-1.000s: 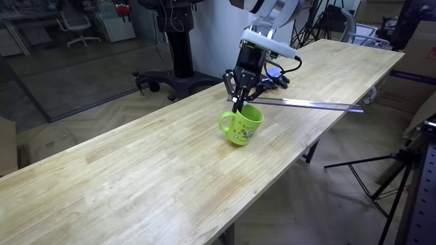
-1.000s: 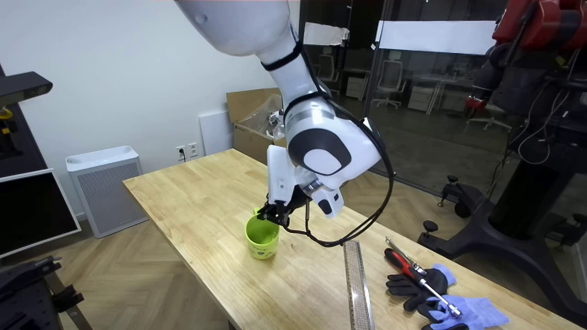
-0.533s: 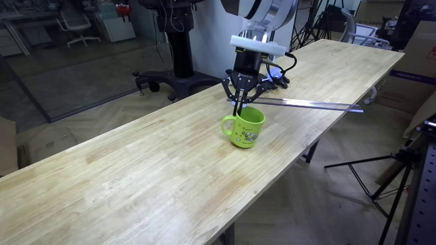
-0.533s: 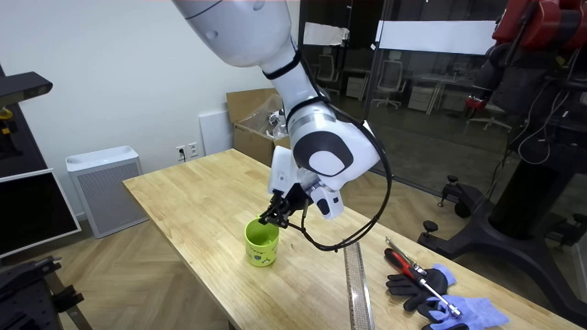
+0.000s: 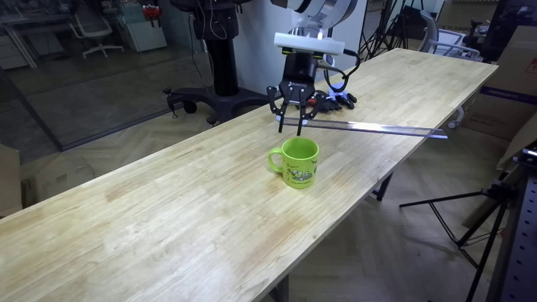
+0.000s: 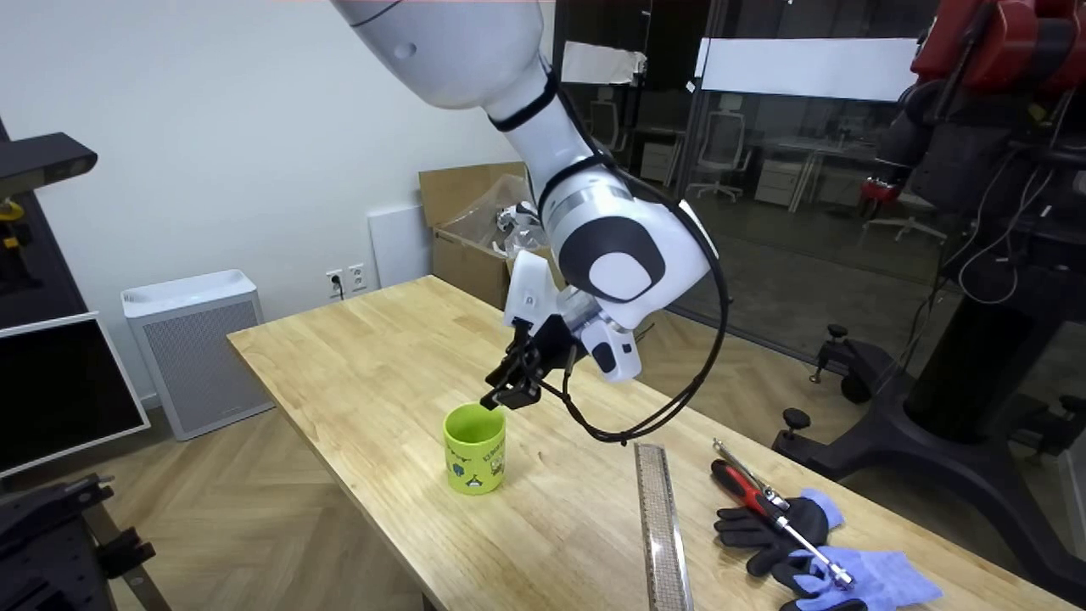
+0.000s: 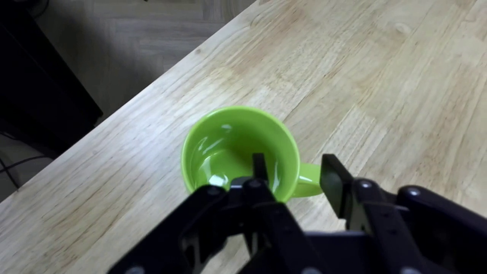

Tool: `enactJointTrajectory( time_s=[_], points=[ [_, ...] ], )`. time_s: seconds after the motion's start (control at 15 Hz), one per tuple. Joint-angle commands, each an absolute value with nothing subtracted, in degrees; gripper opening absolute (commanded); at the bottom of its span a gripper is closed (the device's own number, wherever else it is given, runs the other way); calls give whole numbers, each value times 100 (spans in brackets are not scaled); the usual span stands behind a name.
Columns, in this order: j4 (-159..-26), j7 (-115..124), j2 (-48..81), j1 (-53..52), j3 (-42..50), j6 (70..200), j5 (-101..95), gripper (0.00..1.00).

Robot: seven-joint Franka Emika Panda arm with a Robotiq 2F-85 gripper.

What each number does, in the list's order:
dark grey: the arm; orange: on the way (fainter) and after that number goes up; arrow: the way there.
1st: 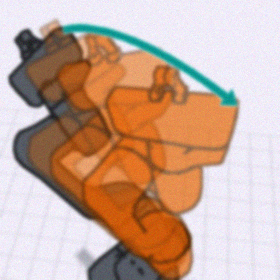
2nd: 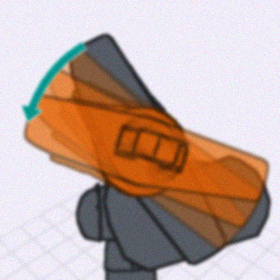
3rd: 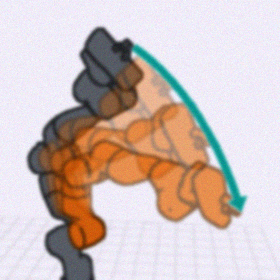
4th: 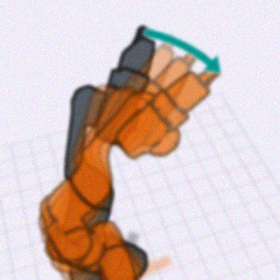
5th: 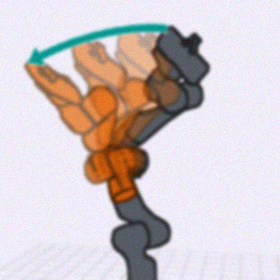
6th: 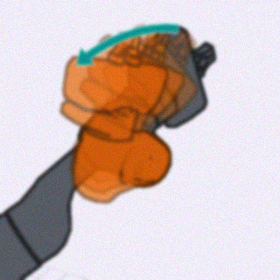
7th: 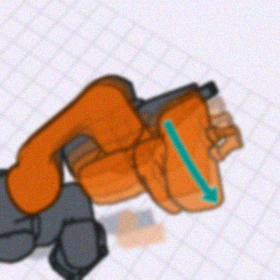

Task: Move the cup to the left

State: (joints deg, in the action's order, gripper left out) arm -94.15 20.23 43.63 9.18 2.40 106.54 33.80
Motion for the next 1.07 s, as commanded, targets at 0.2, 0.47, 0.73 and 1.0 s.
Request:
enactJointTrajectory(
  time_s=[0.2, 0.47, 0.73, 1.0],
  points=[
    [-9188, 2706, 4015, 641, 424, 10405, 2908, 94],
    [-9254, 2962, 3717, 513, 494, 10377, 2630, 100],
    [-9319, 3453, 3568, 294, 686, 10507, 2183, 100],
    [-9293, 3488, 3630, 343, 636, 10394, 2218, 100]
  ],
)
